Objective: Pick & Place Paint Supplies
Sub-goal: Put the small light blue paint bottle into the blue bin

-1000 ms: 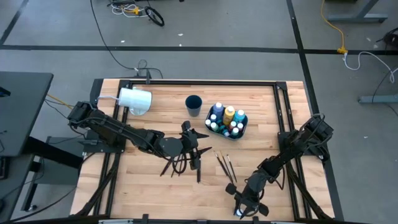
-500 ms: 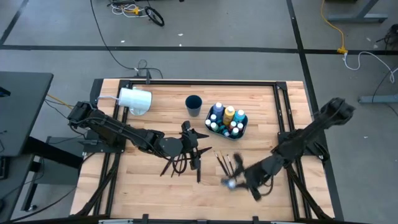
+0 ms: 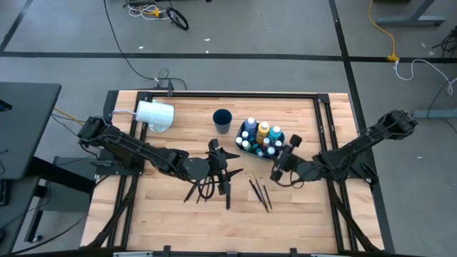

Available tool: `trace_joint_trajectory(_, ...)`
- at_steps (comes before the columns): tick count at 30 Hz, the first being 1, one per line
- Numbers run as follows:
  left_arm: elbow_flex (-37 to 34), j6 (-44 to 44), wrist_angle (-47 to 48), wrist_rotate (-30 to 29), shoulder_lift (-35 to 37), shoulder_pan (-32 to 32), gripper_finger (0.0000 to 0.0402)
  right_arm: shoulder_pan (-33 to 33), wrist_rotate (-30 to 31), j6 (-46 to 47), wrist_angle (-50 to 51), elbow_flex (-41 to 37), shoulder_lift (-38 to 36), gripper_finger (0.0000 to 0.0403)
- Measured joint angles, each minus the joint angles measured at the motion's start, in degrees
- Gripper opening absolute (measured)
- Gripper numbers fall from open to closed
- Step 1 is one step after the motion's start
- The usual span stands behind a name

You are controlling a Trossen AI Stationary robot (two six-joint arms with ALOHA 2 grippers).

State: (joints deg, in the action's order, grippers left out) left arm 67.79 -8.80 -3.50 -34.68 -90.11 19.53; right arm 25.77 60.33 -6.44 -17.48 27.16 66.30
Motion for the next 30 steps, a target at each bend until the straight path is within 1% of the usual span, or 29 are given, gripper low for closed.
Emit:
trace_joint_trajectory(5,0.00,0.00,0.01,-0.02,0.00,0.02,0.0229,0.81,0.84,-3.08,-2.07,1.65,-5.14,0.0122)
trace_joint_trajectory(7,0.00,0.00,-0.01,-0.08,0.00,0.01,0.0229,0.80,2.21,-3.29,-1.72,1.72,-7.27,0.0124)
trace_joint_trajectory(10,0.01,-0.23,-0.01,-0.11,0.00,0.00,0.0229,0.26,5.89,-0.31,1.90,0.71,-10.20,0.0120)
trace_joint_trajectory(12,0.00,-1.21,-0.02,-0.09,0.00,0.02,0.0229,-0.55,6.58,3.72,6.52,-0.46,-11.65,0.0116)
trace_joint_trajectory(14,0.00,-1.83,0.03,-0.11,0.00,0.00,0.0229,-1.75,5.45,8.16,10.17,-1.37,-12.60,0.0116)
trace_joint_trajectory(16,0.00,-1.94,-0.01,-0.14,0.00,0.00,0.0229,-2.79,3.92,11.79,11.54,-2.01,-13.33,0.0118)
trace_joint_trajectory(18,0.00,-1.97,0.00,-0.14,0.00,0.02,0.0229,-3.76,3.13,12.89,13.03,-3.22,-13.17,0.0120)
trace_joint_trajectory(23,0.00,-1.97,0.03,-0.17,0.00,0.00,0.0229,-4.89,0.09,14.61,12.39,-3.65,-13.33,0.0118)
trace_joint_trajectory(26,0.00,-1.50,0.06,-0.20,0.00,0.02,0.0229,-5.48,1.12,14.87,12.62,-3.63,-13.42,0.0118)
trace_joint_trajectory(28,0.00,-1.42,0.05,-0.20,0.00,0.01,0.0229,-6.57,1.97,17.11,14.70,-3.63,-13.44,0.0118)
trace_joint_trajectory(30,0.00,-1.49,0.08,-0.22,0.00,0.00,0.0229,-7.92,1.12,20.04,16.51,-3.47,-13.54,0.0118)
